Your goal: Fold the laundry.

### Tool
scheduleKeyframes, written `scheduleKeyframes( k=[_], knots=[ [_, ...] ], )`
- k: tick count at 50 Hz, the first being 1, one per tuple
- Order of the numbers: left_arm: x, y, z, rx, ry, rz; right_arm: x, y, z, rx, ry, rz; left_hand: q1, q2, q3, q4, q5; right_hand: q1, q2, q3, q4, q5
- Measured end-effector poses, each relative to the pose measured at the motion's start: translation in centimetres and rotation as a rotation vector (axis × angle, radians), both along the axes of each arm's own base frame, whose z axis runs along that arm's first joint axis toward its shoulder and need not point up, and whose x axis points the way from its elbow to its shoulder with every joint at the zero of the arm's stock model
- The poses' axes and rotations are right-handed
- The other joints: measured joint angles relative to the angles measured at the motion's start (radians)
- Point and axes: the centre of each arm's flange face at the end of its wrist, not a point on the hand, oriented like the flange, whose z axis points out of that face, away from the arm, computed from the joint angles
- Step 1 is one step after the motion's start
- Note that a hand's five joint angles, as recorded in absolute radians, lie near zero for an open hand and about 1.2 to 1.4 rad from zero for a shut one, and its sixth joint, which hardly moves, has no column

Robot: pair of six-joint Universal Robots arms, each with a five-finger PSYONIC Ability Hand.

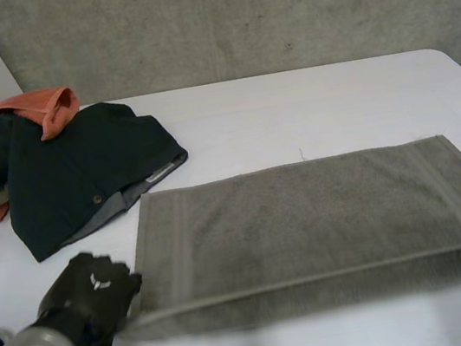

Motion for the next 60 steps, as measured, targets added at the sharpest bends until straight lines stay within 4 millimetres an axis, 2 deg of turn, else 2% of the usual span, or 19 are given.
scheduleKeyframes(
  k=[4, 7, 8, 10, 16, 26, 28, 29, 30, 31, 32, 33, 34, 37, 40, 45, 48, 53, 60],
  knots=[
    [-1.4, -3.0, -0.9, -0.071, 0.028, 0.000, -0.1, -2.3, -0.7, -0.073, -0.054, -0.011, 0.000, 0.000, 0.000, 0.000, 0.000, 0.000, 0.000, 0.000, 0.000, 0.006],
    [-3.1, -6.3, -1.7, -0.135, 0.059, -0.001, 0.7, -4.8, -1.4, -0.149, -0.096, 0.004, 0.000, 0.000, 0.000, 0.000, 0.004, 0.000, 0.000, 0.000, 0.000, 0.018],
    [-3.3, -6.5, -1.8, -0.140, 0.062, 0.000, 0.8, -5.0, -1.5, -0.155, -0.099, 0.007, 0.000, 0.000, 0.000, 0.000, 0.004, 0.000, 0.000, 0.000, 0.000, 0.020],
    [-4.6, -9.2, -2.4, -0.190, 0.081, 0.008, 2.0, -6.8, -1.8, -0.212, -0.116, 0.041, 0.000, 0.000, 0.000, 0.000, 0.009, 0.000, 0.000, 0.000, 0.000, 0.024],
    [-7.2, -14.4, -3.3, -0.293, 0.104, 0.060, 4.5, -10.6, -2.7, -0.320, -0.124, 0.094, 0.000, 0.000, 0.000, 0.000, 0.009, 0.000, 0.000, 0.000, 0.000, 0.027],
    [-10.0, -19.5, -5.1, -0.376, 0.113, 0.106, 6.6, -15.8, -4.3, -0.448, -0.144, 0.105, 0.000, 0.000, 0.000, 0.000, 0.009, 0.000, 0.000, 0.000, 0.000, 0.027],
    [-10.3, -20.0, -5.4, -0.383, 0.118, 0.104, 6.9, -16.5, -4.8, -0.462, -0.148, 0.110, -0.014, -0.037, -0.036, -0.033, -0.015, -0.210, -0.220, -0.217, -0.197, -0.170],
    [-10.5, -20.3, -5.5, -0.387, 0.122, 0.103, 7.2, -16.9, -5.1, -0.468, -0.151, 0.114, -0.193, -0.219, -0.216, -0.199, -0.175, -0.395, -0.407, -0.397, -0.376, -0.355],
    [-10.6, -20.4, -5.5, -0.388, 0.124, 0.102, 7.3, -17.0, -5.3, -0.470, -0.152, 0.116, -0.313, -0.304, -0.299, -0.305, -0.279, -0.476, -0.490, -0.476, -0.475, -0.458],
    [-10.9, -20.6, -5.6, -0.393, 0.130, 0.098, 7.6, -17.3, -5.7, -0.477, -0.156, 0.121, -0.663, -0.603, -0.593, -0.605, -0.576, -0.713, -0.732, -0.712, -0.709, -0.686],
    [-11.0, -20.7, -5.6, -0.395, 0.133, 0.095, 7.8, -17.5, -5.9, -0.483, -0.159, 0.123, -0.729, -0.686, -0.676, -0.669, -0.640, -0.806, -0.833, -0.815, -0.800, -0.790],
    [-11.2, -20.7, -5.6, -0.397, 0.137, 0.092, 8.1, -17.7, -6.1, -0.489, -0.164, 0.123, -0.895, -0.871, -0.846, -0.864, -0.830, -0.888, -0.918, -0.908, -0.912, -0.886],
    [-11.3, -20.7, -5.6, -0.400, 0.142, 0.090, 8.2, -17.8, -6.2, -0.495, -0.168, 0.121, -0.944, -0.932, -0.922, -0.940, -0.900, -0.912, -0.959, -0.952, -0.956, -0.923],
    [-11.7, -20.5, -5.3, -0.405, 0.155, 0.083, 8.6, -18.0, -6.1, -0.512, -0.191, 0.105, -0.955, -0.993, -0.980, -0.998, -0.947, -0.915, -0.976, -0.982, -0.987, -0.937],
    [-11.9, -20.0, -4.3, -0.412, 0.173, 0.080, 8.5, -17.7, -4.9, -0.525, -0.237, 0.062, -0.955, -0.994, -0.980, -0.998, -0.947, -0.915, -0.976, -0.982, -0.987, -0.937],
    [-11.2, -18.0, -2.0, -0.405, 0.203, 0.083, 7.2, -14.9, -1.1, -0.481, -0.363, -0.023, -0.955, -0.994, -0.980, -0.998, -0.947, -0.915, -0.976, -0.982, -0.987, -0.937],
    [-10.3, -16.5, -1.0, -0.389, 0.214, 0.085, 5.6, -13.1, -0.1, -0.404, -0.405, -0.057, -0.955, -0.994, -0.980, -0.998, -0.947, -0.894, -0.939, -0.945, -0.953, -0.906],
    [-9.0, -14.2, -0.7, -0.348, 0.229, 0.092, 2.5, -10.5, -1.0, -0.232, -0.459, -0.109, -0.955, -0.994, -0.980, -0.998, -0.947, -0.744, -0.800, -0.794, -0.805, -0.756],
    [-8.2, -12.6, -1.3, -0.306, 0.253, 0.102, -0.2, -9.4, -3.1, -0.141, -0.488, -0.161, -0.955, -0.994, -0.980, -0.998, -0.947, -0.741, -0.799, -0.789, -0.797, -0.741]
  ],
)
